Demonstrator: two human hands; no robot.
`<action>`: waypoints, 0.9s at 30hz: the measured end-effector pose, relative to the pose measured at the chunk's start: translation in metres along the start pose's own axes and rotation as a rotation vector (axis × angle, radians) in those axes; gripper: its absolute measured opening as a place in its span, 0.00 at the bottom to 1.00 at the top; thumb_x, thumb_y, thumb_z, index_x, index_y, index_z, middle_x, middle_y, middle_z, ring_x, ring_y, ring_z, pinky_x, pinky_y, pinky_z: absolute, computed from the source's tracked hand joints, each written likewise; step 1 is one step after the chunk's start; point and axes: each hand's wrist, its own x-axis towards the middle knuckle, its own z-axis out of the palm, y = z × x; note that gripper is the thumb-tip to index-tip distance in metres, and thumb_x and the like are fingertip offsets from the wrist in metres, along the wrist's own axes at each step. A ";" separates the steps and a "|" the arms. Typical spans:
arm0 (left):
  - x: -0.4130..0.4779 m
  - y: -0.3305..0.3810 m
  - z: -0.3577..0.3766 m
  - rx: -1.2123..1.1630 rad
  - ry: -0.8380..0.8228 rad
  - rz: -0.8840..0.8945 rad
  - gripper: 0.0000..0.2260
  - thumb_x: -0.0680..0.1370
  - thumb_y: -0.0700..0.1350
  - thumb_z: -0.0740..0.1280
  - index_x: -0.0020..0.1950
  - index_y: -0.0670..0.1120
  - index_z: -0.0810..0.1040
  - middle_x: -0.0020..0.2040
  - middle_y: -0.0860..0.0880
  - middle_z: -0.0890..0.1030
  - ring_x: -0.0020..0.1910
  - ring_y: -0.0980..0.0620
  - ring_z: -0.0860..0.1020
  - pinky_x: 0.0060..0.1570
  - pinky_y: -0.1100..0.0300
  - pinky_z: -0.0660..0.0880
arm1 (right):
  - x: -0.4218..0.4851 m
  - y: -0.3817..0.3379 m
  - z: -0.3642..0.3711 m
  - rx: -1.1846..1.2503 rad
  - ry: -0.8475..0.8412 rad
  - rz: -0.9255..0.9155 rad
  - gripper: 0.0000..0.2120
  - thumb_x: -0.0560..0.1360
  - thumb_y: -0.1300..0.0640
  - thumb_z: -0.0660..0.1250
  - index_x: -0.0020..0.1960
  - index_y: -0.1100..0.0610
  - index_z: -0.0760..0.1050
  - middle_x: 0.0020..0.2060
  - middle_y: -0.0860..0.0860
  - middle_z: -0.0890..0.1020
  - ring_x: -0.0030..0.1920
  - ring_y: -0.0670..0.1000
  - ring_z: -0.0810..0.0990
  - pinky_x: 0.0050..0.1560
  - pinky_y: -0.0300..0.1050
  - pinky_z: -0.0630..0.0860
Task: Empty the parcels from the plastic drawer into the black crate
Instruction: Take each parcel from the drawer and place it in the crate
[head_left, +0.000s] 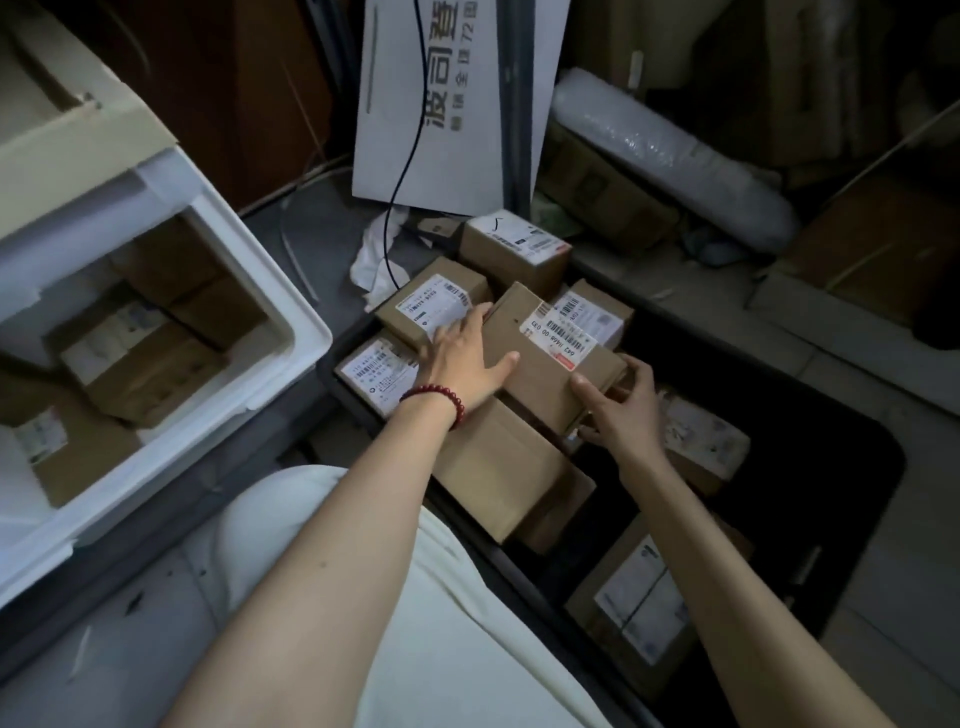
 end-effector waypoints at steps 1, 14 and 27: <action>0.001 -0.003 0.003 0.017 -0.009 0.010 0.31 0.76 0.56 0.65 0.76 0.52 0.57 0.73 0.44 0.64 0.71 0.42 0.63 0.67 0.47 0.62 | 0.001 0.002 0.003 -0.017 0.004 -0.013 0.28 0.71 0.51 0.75 0.66 0.49 0.66 0.61 0.52 0.77 0.54 0.52 0.80 0.48 0.56 0.82; -0.007 -0.021 0.007 0.384 -0.119 -0.041 0.26 0.82 0.58 0.47 0.78 0.57 0.45 0.79 0.49 0.46 0.77 0.44 0.40 0.71 0.36 0.41 | 0.007 -0.005 0.017 -0.359 -0.056 -0.105 0.36 0.67 0.40 0.74 0.72 0.49 0.69 0.69 0.56 0.68 0.66 0.55 0.71 0.64 0.47 0.68; -0.055 -0.043 -0.026 0.466 0.192 -0.099 0.26 0.78 0.62 0.55 0.74 0.53 0.64 0.71 0.51 0.69 0.70 0.47 0.64 0.64 0.46 0.59 | -0.014 -0.031 0.008 -0.954 -0.162 -0.306 0.45 0.70 0.33 0.66 0.78 0.43 0.46 0.77 0.53 0.53 0.76 0.59 0.52 0.73 0.61 0.55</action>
